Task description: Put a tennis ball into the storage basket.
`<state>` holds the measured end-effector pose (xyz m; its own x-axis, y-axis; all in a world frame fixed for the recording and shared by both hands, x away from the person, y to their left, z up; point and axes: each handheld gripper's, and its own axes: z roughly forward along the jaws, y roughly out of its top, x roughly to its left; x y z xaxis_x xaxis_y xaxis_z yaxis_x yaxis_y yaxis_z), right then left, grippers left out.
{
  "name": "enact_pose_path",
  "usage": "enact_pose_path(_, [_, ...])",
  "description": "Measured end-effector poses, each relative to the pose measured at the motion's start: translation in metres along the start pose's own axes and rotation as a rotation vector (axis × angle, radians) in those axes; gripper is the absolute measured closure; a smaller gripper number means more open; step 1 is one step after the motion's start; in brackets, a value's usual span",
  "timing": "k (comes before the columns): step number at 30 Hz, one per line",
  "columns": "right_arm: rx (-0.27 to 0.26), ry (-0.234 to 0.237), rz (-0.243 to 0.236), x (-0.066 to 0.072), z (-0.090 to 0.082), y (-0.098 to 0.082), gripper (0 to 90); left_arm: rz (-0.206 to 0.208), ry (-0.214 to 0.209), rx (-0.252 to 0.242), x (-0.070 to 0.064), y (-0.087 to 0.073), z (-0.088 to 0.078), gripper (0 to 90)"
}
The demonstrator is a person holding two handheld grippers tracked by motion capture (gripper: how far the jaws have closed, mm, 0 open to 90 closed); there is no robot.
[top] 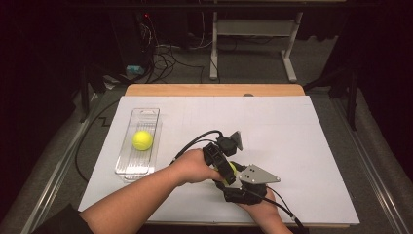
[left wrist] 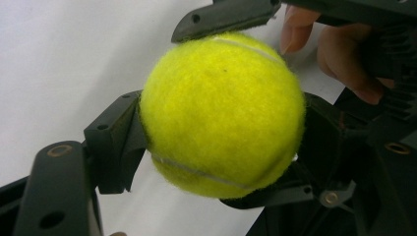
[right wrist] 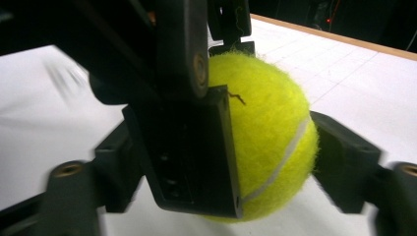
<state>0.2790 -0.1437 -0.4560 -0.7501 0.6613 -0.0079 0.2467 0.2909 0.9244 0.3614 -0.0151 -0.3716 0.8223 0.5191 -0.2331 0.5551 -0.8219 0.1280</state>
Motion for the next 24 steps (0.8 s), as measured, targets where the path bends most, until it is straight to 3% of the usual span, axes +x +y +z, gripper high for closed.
enact_pose_path(6, [0.010,-0.016,0.008,-0.002,0.002,-0.001,0.0,-0.020,0.022,-0.007,0.006,-0.002,-0.004,26.6])
enact_pose_path(11, [0.021,-0.030,-0.007,-0.007,-0.003,-0.004,0.0,-0.050,0.043,-0.006,0.014,-0.006,-0.009,26.6])
enact_pose_path(14, [0.034,-0.052,0.016,-0.012,-0.009,-0.007,0.0,-0.065,0.050,-0.010,0.020,-0.008,-0.011,26.6])
enact_pose_path(17, [0.032,-0.082,-0.001,-0.022,-0.015,-0.010,0.0,-0.085,0.064,-0.009,0.027,-0.012,-0.014,26.6])
enact_pose_path(24, [0.033,-0.164,0.039,-0.052,-0.031,-0.021,0.0,-0.132,0.092,-0.007,0.046,-0.024,-0.022,26.6])
